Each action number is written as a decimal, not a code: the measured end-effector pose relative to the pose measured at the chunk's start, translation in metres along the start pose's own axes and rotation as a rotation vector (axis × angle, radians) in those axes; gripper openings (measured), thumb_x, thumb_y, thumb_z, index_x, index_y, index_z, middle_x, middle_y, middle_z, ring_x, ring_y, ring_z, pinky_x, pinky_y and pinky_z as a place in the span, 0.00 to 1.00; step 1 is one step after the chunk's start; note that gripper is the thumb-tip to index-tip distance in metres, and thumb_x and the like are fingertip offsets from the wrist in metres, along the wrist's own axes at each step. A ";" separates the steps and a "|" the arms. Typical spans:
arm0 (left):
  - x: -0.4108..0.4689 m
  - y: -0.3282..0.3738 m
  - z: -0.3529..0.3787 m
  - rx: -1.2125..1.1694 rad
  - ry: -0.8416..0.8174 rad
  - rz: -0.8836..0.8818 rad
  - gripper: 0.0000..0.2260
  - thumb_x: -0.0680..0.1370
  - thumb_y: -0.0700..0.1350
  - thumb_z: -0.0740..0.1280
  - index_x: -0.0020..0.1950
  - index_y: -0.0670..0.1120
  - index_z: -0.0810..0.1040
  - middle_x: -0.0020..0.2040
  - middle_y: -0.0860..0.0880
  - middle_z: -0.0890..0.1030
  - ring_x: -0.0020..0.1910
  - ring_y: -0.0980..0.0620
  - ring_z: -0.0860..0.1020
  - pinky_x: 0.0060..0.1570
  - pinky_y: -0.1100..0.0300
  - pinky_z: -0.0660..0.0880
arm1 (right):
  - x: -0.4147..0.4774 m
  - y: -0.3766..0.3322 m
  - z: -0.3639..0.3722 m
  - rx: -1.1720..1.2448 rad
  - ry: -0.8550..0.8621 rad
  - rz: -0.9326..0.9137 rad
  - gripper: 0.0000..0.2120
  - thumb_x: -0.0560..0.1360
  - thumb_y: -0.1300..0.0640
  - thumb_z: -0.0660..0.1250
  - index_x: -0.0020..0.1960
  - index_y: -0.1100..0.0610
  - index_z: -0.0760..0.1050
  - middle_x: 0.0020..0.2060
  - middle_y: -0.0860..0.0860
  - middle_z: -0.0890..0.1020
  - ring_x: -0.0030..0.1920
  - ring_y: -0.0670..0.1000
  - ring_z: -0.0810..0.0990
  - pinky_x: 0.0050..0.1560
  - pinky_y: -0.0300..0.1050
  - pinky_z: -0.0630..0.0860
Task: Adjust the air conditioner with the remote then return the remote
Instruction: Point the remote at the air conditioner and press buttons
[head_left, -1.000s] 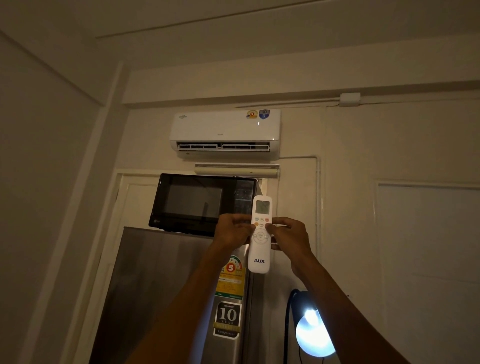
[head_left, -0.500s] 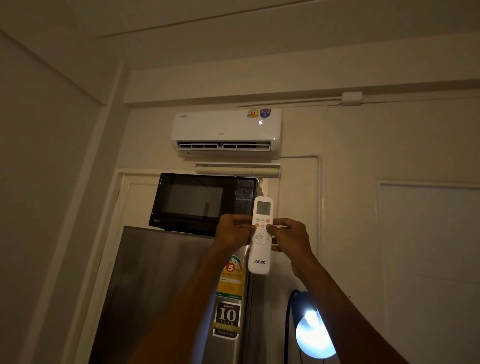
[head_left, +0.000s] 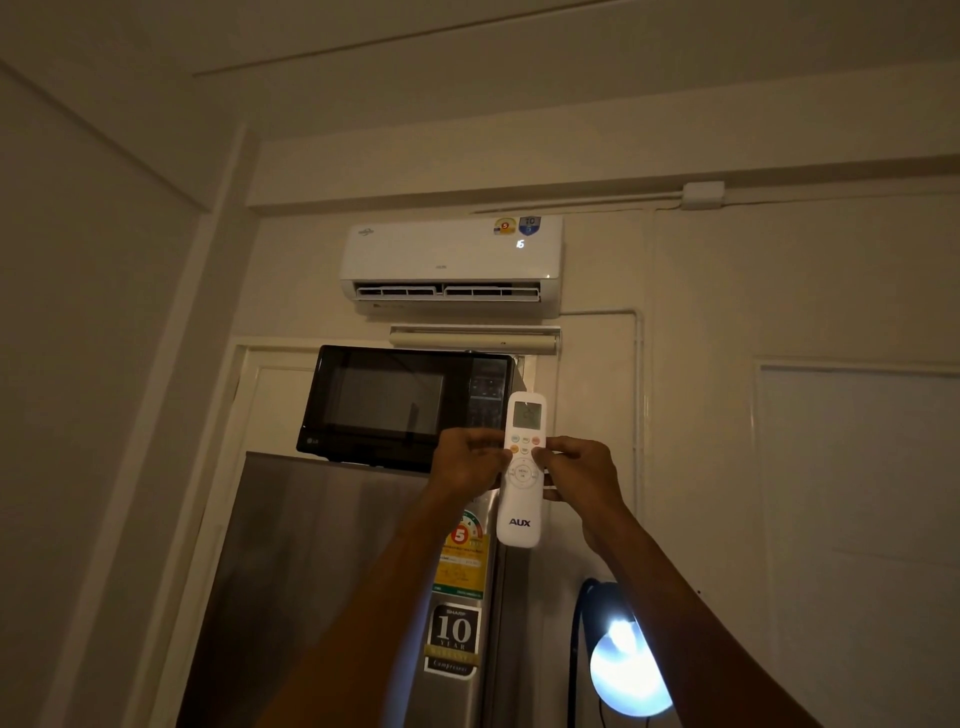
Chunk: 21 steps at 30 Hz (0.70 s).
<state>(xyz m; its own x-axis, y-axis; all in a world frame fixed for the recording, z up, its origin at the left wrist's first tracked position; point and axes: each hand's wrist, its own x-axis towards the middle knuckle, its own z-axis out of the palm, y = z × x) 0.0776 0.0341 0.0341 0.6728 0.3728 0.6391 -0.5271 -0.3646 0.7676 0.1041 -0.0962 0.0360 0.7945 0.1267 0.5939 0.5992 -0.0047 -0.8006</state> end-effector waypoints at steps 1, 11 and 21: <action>0.000 -0.001 0.000 0.001 0.002 0.003 0.15 0.76 0.36 0.68 0.62 0.40 0.78 0.60 0.40 0.81 0.58 0.42 0.81 0.36 0.65 0.78 | 0.000 0.000 0.000 -0.001 -0.001 0.001 0.17 0.74 0.61 0.69 0.62 0.62 0.77 0.58 0.61 0.83 0.54 0.60 0.84 0.54 0.58 0.82; 0.000 -0.001 0.003 0.003 0.007 0.006 0.15 0.76 0.36 0.68 0.62 0.40 0.78 0.60 0.41 0.82 0.58 0.42 0.82 0.35 0.65 0.78 | -0.001 -0.002 -0.002 -0.027 0.009 -0.013 0.16 0.74 0.60 0.70 0.61 0.62 0.77 0.58 0.60 0.83 0.54 0.60 0.84 0.55 0.60 0.81; -0.004 0.001 0.001 0.003 0.020 0.028 0.14 0.76 0.37 0.68 0.61 0.41 0.79 0.60 0.41 0.82 0.57 0.43 0.82 0.36 0.65 0.79 | -0.004 -0.004 0.000 -0.007 0.008 -0.017 0.17 0.75 0.59 0.70 0.62 0.61 0.77 0.58 0.60 0.83 0.54 0.60 0.84 0.56 0.60 0.81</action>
<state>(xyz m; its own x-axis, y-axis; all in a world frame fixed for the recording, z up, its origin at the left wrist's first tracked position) 0.0747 0.0316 0.0326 0.6476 0.3793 0.6609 -0.5439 -0.3773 0.7495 0.0989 -0.0971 0.0371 0.7852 0.1188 0.6077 0.6129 -0.0093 -0.7901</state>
